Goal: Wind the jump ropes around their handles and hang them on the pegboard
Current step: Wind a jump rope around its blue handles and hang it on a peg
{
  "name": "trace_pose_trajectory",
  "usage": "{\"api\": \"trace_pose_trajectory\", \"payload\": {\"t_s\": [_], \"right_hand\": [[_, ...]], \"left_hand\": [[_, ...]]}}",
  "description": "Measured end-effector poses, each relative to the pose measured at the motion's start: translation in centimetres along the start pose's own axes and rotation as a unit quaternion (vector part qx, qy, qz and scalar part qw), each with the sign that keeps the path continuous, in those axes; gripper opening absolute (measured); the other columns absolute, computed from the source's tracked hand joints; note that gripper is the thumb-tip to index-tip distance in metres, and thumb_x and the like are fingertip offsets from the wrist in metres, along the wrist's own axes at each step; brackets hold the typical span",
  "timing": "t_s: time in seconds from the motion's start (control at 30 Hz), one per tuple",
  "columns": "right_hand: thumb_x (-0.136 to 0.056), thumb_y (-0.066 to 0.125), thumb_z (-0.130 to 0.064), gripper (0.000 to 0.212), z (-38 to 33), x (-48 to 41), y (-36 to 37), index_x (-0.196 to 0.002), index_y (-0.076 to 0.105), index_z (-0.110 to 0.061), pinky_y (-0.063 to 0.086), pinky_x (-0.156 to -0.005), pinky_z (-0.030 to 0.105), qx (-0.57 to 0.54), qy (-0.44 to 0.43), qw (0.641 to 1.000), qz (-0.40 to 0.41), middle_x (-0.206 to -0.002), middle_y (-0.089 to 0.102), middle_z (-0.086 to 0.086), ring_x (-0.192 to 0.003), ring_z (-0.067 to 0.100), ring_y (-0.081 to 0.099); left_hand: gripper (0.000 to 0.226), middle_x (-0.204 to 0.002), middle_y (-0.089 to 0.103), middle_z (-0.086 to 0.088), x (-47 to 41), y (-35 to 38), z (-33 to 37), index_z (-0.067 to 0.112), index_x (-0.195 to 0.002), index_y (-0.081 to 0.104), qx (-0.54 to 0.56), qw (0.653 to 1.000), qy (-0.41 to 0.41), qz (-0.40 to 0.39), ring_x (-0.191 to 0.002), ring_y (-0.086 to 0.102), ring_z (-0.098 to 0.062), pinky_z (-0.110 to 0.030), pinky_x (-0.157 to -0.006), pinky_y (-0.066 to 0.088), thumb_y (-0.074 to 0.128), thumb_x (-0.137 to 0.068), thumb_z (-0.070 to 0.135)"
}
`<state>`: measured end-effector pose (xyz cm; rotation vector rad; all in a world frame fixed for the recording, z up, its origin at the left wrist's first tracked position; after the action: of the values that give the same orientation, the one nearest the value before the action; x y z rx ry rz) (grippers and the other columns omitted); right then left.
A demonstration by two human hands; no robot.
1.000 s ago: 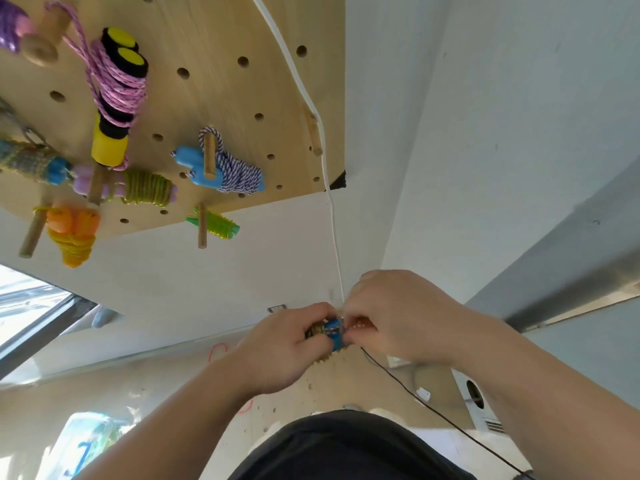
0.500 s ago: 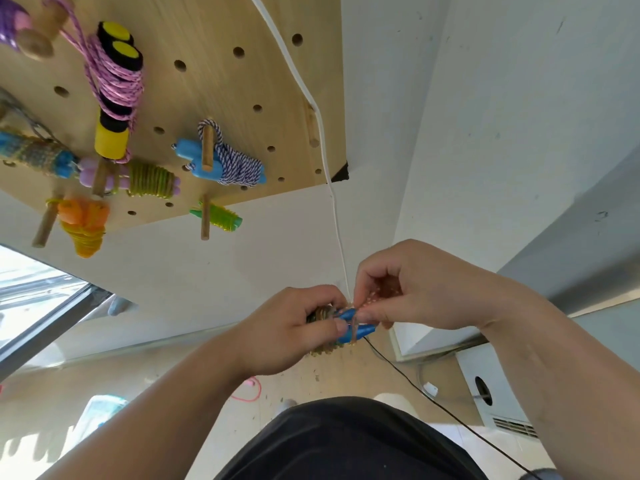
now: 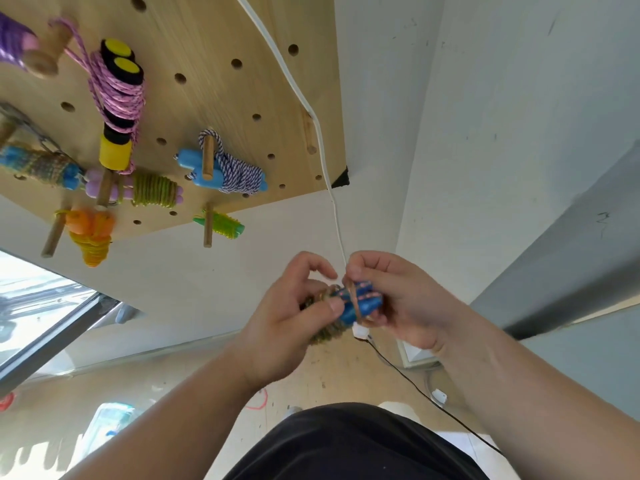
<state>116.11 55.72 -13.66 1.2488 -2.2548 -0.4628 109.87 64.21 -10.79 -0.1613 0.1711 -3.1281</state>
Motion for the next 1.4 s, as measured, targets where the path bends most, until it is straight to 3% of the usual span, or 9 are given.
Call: {"api": "trace_pose_trajectory", "payload": {"t_s": [0.1,0.23,0.4,0.5,0.67,0.87,1.1,1.27,1.4], "right_hand": [[-0.101,0.053,-0.009,0.021,1.1,0.4,0.0,-0.082,0.064,-0.010,0.029,-0.045,0.020,-0.064,-0.024,0.991,0.111,-0.070,0.047,0.010,-0.052,0.012,0.039],[-0.104,0.053,-0.016,0.029,0.5,1.7,-0.4,-0.084,0.074,-0.010,0.036,-0.050,0.021,0.055,-0.060,0.976,0.201,-0.063,0.051,0.006,-0.055,0.012,0.043],[-0.101,0.059,-0.020,0.029,-0.8,3.0,-0.1,-0.081,0.079,-0.020,0.045,-0.060,0.024,0.137,-0.102,0.954,0.246,-0.063,0.059,0.003,-0.062,0.011,0.050],[-0.098,0.064,-0.021,0.025,-1.4,3.5,0.1,-0.080,0.080,-0.021,0.046,-0.057,0.021,0.148,-0.119,0.946,0.262,-0.061,0.063,0.002,-0.059,0.009,0.053],[-0.097,0.066,-0.020,0.016,-1.9,3.8,0.1,-0.088,0.080,-0.024,0.047,-0.057,0.018,0.184,-0.126,0.930,0.291,-0.068,0.071,-0.003,-0.060,0.004,0.060],[-0.097,0.066,-0.016,0.016,-1.9,4.2,-0.2,-0.099,0.078,-0.026,0.054,-0.067,0.024,0.194,-0.143,0.922,0.304,-0.077,0.074,-0.005,-0.069,0.005,0.066],[-0.092,0.071,-0.016,0.017,-2.7,4.0,0.1,-0.093,0.080,-0.030,0.047,-0.062,0.019,0.224,-0.152,0.917,0.293,-0.074,0.071,-0.004,-0.066,0.006,0.060],[-0.094,0.068,-0.012,0.015,-3.2,3.6,0.5,-0.091,0.080,-0.020,0.049,-0.061,0.020,0.176,-0.143,0.937,0.266,-0.075,0.073,0.001,-0.064,0.007,0.061],[-0.096,0.065,-0.012,0.017,-3.3,3.1,0.0,-0.087,0.079,-0.008,0.042,-0.053,0.022,0.149,-0.082,0.959,0.227,-0.067,0.066,0.007,-0.058,0.011,0.055]], "left_hand": [[0.026,-0.105,0.072,-0.012,-0.1,-0.6,-0.6,0.039,-0.123,0.066,0.064,0.993,-0.041,0.087,-0.097,0.071,-0.028,-0.034,-0.079,0.059,0.055,-0.103,0.026],[0.027,-0.086,0.062,-0.013,0.0,-0.3,-1.4,0.024,-0.112,0.070,0.151,0.974,-0.086,0.142,-0.060,0.051,-0.018,-0.029,-0.051,0.035,0.044,-0.105,0.026],[0.047,-0.077,0.054,-0.021,-0.1,0.4,-1.4,0.004,-0.112,0.052,0.212,0.962,-0.102,0.140,-0.051,0.037,-0.020,-0.036,-0.054,0.019,0.049,-0.092,0.046],[0.059,-0.078,0.055,-0.017,-0.1,0.6,-0.8,0.003,-0.115,0.051,0.184,0.969,-0.093,0.136,-0.052,0.040,-0.019,-0.032,-0.051,0.025,0.057,-0.091,0.056],[0.025,-0.084,0.052,-0.020,0.0,0.4,-1.9,0.008,-0.099,0.058,0.245,0.947,-0.126,0.164,-0.049,0.040,-0.024,-0.031,-0.047,0.028,0.050,-0.099,0.032],[0.021,-0.086,0.058,-0.016,0.0,1.2,-2.3,0.018,-0.099,0.066,0.349,0.913,-0.120,0.172,-0.060,0.049,-0.022,-0.030,-0.049,0.034,0.045,-0.097,0.020],[0.035,-0.088,0.066,-0.009,0.3,-0.8,-0.3,0.024,-0.097,0.068,0.089,0.972,-0.067,0.207,-0.072,0.060,-0.023,-0.034,-0.055,0.050,0.036,-0.106,0.013],[0.021,-0.087,0.066,-0.012,0.7,-1.6,1.3,0.023,-0.089,0.065,0.075,0.975,-0.019,0.207,-0.072,0.062,-0.026,-0.034,-0.056,0.053,0.044,-0.087,0.025],[0.016,-0.083,0.069,-0.003,1.0,-2.3,1.8,0.018,-0.087,0.064,-0.026,0.979,0.021,0.199,-0.079,0.068,-0.023,-0.028,-0.066,0.058,0.054,-0.095,0.008]]}}
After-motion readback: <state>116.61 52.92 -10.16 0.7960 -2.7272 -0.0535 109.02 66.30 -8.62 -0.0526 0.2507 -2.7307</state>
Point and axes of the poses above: each hand's wrist, its own x-axis away from the middle knuckle, its own y-axis out of the palm, z = x × y, the point moved 9 cm from there along -x, towards the middle knuckle
